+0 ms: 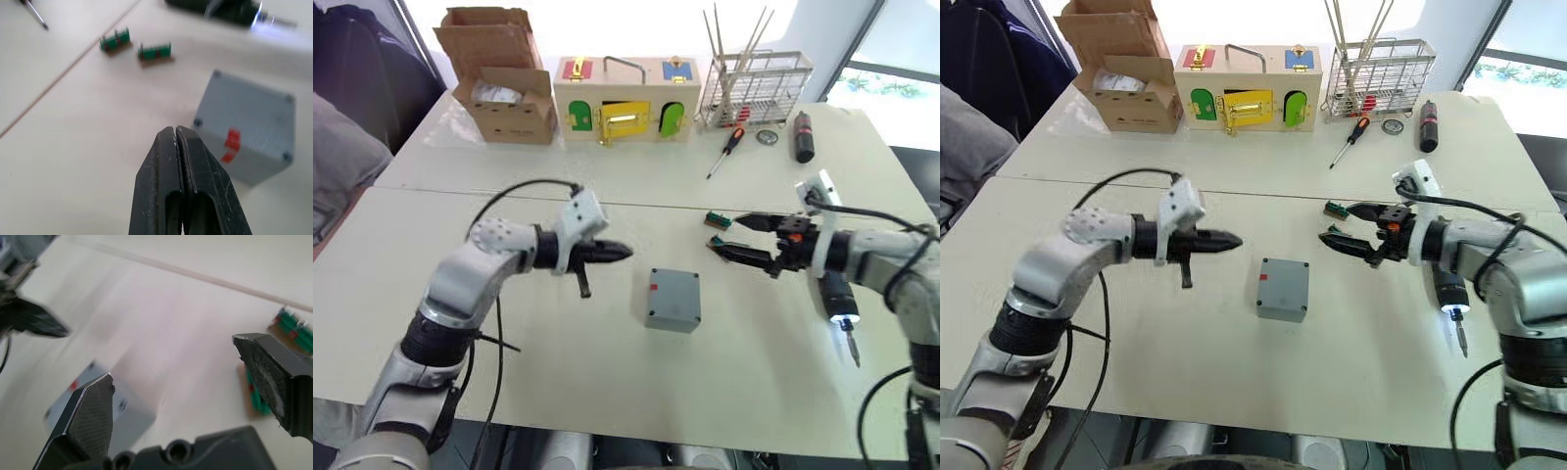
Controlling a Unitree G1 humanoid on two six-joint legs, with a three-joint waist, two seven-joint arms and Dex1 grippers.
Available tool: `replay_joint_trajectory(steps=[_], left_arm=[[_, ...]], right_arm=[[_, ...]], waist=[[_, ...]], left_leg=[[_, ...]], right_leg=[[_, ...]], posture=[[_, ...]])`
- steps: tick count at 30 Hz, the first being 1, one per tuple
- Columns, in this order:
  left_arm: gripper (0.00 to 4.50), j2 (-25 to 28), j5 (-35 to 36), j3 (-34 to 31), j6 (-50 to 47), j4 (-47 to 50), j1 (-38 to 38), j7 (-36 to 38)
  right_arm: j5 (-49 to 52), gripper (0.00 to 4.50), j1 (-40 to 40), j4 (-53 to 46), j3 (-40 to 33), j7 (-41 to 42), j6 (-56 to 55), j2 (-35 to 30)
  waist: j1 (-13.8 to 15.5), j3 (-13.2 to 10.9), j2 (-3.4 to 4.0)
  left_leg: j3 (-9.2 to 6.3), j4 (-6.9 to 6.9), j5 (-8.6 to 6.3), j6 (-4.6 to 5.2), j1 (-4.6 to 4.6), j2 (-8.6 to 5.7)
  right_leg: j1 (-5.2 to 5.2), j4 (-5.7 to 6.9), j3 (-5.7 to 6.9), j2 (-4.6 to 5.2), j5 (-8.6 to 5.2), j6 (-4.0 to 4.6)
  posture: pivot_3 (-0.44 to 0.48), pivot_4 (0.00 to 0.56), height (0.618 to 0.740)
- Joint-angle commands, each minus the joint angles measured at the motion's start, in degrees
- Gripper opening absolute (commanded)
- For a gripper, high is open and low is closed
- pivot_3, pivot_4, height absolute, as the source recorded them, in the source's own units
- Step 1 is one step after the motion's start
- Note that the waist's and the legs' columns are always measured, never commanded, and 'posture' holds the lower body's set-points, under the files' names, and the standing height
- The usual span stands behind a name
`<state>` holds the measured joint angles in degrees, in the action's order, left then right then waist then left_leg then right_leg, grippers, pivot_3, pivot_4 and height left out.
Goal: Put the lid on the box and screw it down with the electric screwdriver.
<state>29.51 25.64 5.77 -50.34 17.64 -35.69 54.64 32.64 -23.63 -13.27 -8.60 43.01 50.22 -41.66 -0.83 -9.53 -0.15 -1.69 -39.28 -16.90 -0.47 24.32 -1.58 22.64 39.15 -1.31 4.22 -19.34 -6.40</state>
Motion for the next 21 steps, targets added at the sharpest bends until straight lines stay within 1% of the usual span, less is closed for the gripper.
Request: replay_joint_trajectory(steps=[1,2,3,5,6,7,10,15,21], left_arm=[[0.0,-0.31,6.38,-4.92,-6.6,5.67,-1.52,-3.44],[0.0,-0.28,7.12,-5.14,-7.65,6.56,-1.5,-4.31],[0.0,-0.36,7.86,-5.27,-8.57,7.45,-1.33,-5.25],[0.0,-0.42,8.77,-5.09,-9.6,8.64,-0.77,-6.75],[0.0,-0.51,8.82,-4.61,-9.68,8.97,-0.11,-7.46],[0.0,-0.37,8.59,-3.87,-9.45,9.21,0.6,-7.95],[0.0,0.08,8.85,-2.91,-9.17,9.93,1.73,-8.71],[0.0,1.16,9.29,-1.82,-8.13,10.15,2.54,-9.12],[0.0,1.27,9.22,-0.65,-6.95,9.87,2.81,-9.38]], right_arm=[[-4.22,4.46,1.26,1.05,1.28,-5.05,-6.05,3.84],[-4.67,4.46,1.48,1.58,1.14,-5.98,-6.88,5.03],[-5.06,4.23,1.82,2.22,0.96,-7.0,-8.22,6.5],[-5.97,3.69,2.57,3.11,1.47,-7.91,-10.51,8.32],[-7.8,3.23,2.97,3.94,2.74,-8.44,-12.56,8.82],[-9.42,3.01,3.09,5.02,3.63,-8.98,-14.7,9.41],[-11.56,3.01,2.91,7.11,3.91,-10.19,-17.89,10.7],[-13.12,3.01,3.24,8.82,4.71,-9.55,-19.15,10.78],[-13.63,3.01,2.52,10.94,4.54,-9.65,-19.45,11.18]], waist=[[0.05,0.01,0.02],[0.01,0.02,0.03],[-0.04,0.02,0.03],[-0.18,0.02,0.03],[-0.22,0.02,0.03],[-0.24,0.02,0.04],[-0.31,0.03,0.05],[-0.29,0.03,0.05],[-0.23,0.03,0.05]], left_leg=[[0.0,0.01,0.01,-0.01,0.04,-0.03],[0.0,0.03,0.01,-0.01,0.04,-0.08],[0.01,0.04,0.01,-0.01,0.03,-0.1],[0.03,0.01,0.01,-0.02,0.03,-0.13],[0.04,0.0,0.03,-0.05,0.02,-0.15],[0.04,0.01,0.03,-0.05,-0.01,-0.15],[0.05,0.04,0.03,-0.05,-0.06,-0.15],[0.06,0.04,0.04,-0.06,-0.06,-0.15],[0.07,0.04,0.03,-0.06,-0.06,-0.15]], right_leg=[[0.07,0.03,0.0,0.04,0.0,0.0],[0.1,0.09,0.0,0.08,0.0,0.0],[0.1,0.11,0.0,0.11,0.0,0.0],[0.09,0.1,0.03,0.13,0.0,0.0],[0.09,0.09,0.03,0.14,0.0,0.0],[0.07,0.09,0.03,0.14,0.0,0.0],[0.06,0.1,0.03,0.12,0.0,0.0],[0.06,0.09,0.02,0.07,0.0,0.0],[0.05,0.08,0.02,0.06,0.0,0.0]], posture=[[0.0,0.15,0.74],[0.0,0.15,0.74],[0.0,0.15,0.74],[0.0,0.15,0.74],[0.0,0.15,0.74],[0.0,0.15,0.74],[0.0,0.15,0.74],[0.0,0.15,0.74],[0.0,0.15,0.74]])
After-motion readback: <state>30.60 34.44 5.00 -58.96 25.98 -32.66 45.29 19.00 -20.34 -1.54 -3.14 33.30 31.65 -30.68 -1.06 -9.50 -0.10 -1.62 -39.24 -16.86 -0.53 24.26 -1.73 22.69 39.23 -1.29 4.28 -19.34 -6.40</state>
